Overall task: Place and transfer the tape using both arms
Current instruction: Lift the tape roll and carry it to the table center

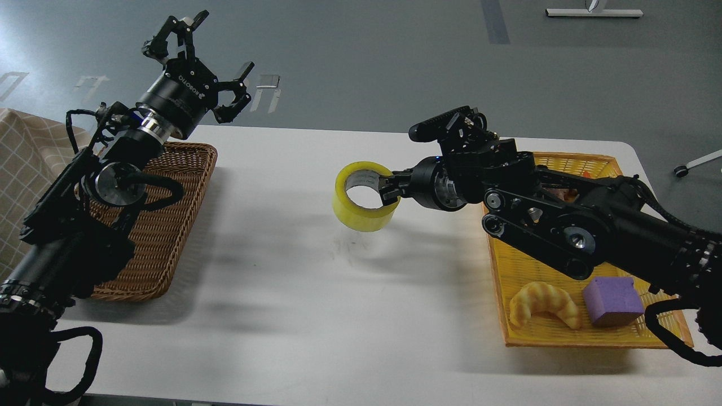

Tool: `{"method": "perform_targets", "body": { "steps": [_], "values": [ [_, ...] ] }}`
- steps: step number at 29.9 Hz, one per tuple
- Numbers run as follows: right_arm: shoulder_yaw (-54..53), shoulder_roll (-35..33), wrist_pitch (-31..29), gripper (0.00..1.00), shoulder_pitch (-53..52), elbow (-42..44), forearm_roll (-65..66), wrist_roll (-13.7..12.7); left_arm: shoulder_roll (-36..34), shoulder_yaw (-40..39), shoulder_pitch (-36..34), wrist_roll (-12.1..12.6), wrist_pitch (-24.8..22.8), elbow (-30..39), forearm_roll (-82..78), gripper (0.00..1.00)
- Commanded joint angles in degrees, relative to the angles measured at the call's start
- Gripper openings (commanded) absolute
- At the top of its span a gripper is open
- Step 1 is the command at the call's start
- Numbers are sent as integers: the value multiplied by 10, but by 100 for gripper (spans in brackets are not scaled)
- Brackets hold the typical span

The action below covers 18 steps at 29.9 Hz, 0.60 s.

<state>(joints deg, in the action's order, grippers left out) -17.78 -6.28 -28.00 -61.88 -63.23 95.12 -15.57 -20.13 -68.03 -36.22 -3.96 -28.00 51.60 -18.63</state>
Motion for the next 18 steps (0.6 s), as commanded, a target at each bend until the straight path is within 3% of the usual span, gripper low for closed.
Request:
{"method": "perform_targets", "body": {
  "steps": [1,4,18],
  "values": [
    [2,34,0,0,-1,30,2,0,0,0,-1,-1,0,0,0,99],
    [7,63,0,0,0,51,8,0,0,0,-5,-1,0,0,0,99],
    [20,63,0,0,8,94,11,0,0,0,-5,-1,0,3,0,99]
  ]
}}
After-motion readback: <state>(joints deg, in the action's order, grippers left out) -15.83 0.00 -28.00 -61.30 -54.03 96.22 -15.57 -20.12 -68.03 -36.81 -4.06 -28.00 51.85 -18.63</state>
